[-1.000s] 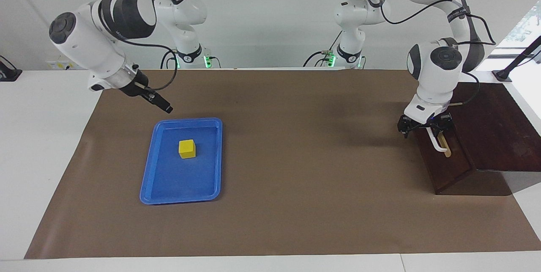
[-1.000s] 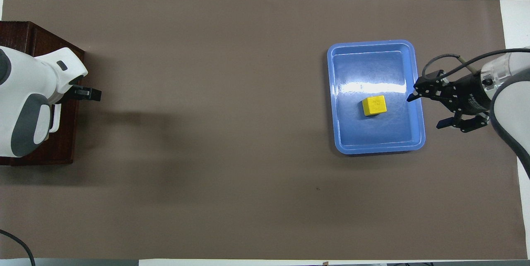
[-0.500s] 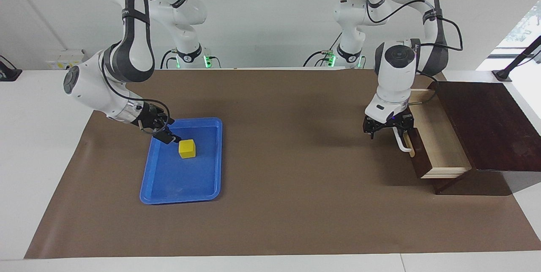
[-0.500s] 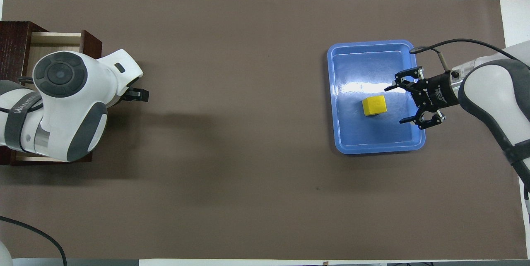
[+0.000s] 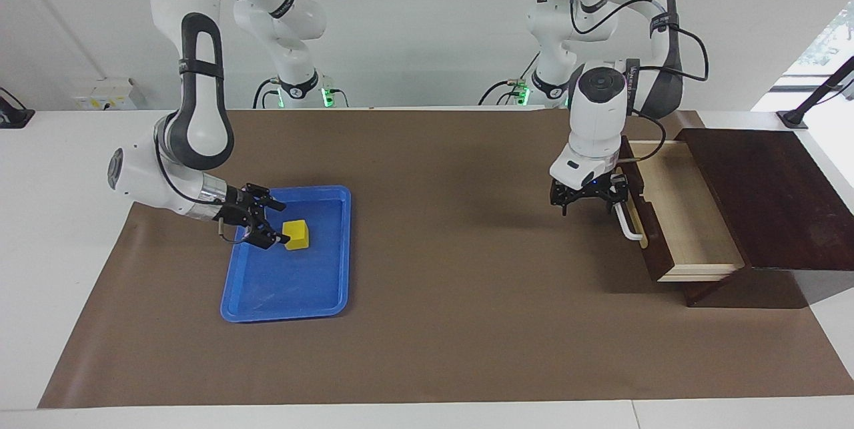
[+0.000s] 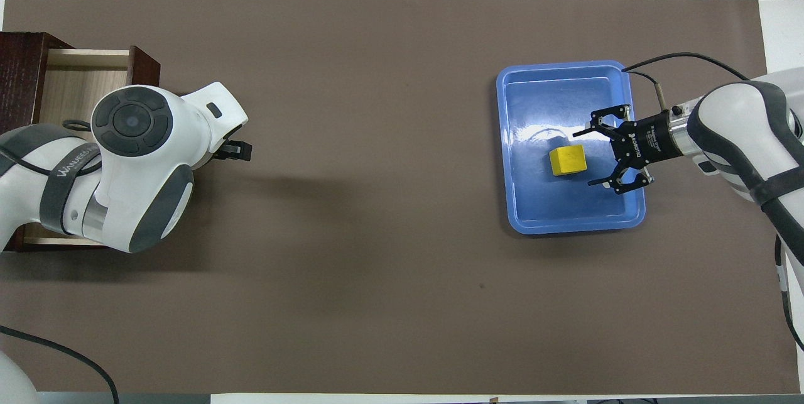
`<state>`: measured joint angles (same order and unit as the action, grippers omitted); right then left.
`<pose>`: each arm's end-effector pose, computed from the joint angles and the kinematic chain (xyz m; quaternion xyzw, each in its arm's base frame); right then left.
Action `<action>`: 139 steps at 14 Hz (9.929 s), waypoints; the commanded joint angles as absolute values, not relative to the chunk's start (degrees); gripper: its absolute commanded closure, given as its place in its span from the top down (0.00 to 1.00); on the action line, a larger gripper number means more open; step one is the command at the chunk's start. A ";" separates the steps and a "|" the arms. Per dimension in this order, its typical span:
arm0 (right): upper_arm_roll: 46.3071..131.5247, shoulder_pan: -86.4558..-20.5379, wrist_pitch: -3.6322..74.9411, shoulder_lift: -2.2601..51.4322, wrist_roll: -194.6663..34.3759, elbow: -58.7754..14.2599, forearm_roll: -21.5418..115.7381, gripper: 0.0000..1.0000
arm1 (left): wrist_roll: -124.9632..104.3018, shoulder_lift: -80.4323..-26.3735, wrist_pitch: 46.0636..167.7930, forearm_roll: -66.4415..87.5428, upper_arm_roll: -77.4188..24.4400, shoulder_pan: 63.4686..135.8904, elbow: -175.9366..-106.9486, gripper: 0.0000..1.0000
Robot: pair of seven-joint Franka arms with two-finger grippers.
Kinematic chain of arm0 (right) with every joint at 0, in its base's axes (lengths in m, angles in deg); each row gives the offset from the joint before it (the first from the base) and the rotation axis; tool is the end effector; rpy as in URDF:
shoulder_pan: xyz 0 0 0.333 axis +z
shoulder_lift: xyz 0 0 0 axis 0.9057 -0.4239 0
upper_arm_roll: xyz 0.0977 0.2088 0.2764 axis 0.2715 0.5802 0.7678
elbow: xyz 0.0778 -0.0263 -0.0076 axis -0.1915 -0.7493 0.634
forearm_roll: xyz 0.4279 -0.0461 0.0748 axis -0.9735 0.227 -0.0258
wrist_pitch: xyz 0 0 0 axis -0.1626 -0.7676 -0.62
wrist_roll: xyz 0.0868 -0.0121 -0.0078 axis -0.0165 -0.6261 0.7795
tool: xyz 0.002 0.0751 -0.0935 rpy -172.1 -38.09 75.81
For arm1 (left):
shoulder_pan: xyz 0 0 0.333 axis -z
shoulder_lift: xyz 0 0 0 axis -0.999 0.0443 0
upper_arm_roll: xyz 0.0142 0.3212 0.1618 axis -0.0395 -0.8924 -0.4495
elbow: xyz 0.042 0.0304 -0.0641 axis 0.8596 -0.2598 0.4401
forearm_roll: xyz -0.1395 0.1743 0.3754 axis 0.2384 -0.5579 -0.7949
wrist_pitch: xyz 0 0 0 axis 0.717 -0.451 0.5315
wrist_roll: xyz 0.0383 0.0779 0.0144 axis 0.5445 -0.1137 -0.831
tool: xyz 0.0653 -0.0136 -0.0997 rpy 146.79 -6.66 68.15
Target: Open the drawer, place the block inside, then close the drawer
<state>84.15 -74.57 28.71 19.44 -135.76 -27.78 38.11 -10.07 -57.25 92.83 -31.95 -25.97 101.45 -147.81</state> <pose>0.6437 -0.0302 0.3064 -0.7444 0.5752 0.2509 0.2282 0.5986 -0.1728 0.4138 -0.9869 0.1016 -0.0564 0.1115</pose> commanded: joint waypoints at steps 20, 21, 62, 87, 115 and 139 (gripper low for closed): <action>84.70 -74.33 34.16 17.43 -137.10 -29.51 36.12 0.72 | -15.36 -56.69 94.05 -31.20 -26.62 102.40 -148.00 1.00; 84.70 -74.33 34.07 17.43 -137.10 -29.42 36.20 0.45 | -16.32 -56.70 93.97 -31.20 -26.62 102.93 -148.00 1.00; 84.88 -42.51 36.27 18.13 -177.35 -5.43 37.08 0.00 | -137.09 -44.21 76.03 -12.83 -26.88 121.47 -114.77 1.00; 84.53 -44.27 35.39 18.31 -179.02 -5.43 36.82 1.00 | -136.66 -45.09 77.97 -14.23 -26.97 122.36 -116.36 0.00; 83.56 -63.68 1.84 22.96 -145.31 -0.42 53.84 1.00 | -77.42 -60.12 86.06 -13.44 -27.23 79.90 -145.27 0.00; 84.97 -71.60 9.12 42.30 -84.27 -16.07 77.87 1.00 | -89.37 -57.57 82.19 -26.71 -27.41 88.44 -140.17 1.00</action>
<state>83.66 -69.62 9.62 41.17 -83.11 -14.39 78.22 -90.31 -56.62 81.33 -24.30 -27.35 91.40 -139.03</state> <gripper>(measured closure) 0.000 0.000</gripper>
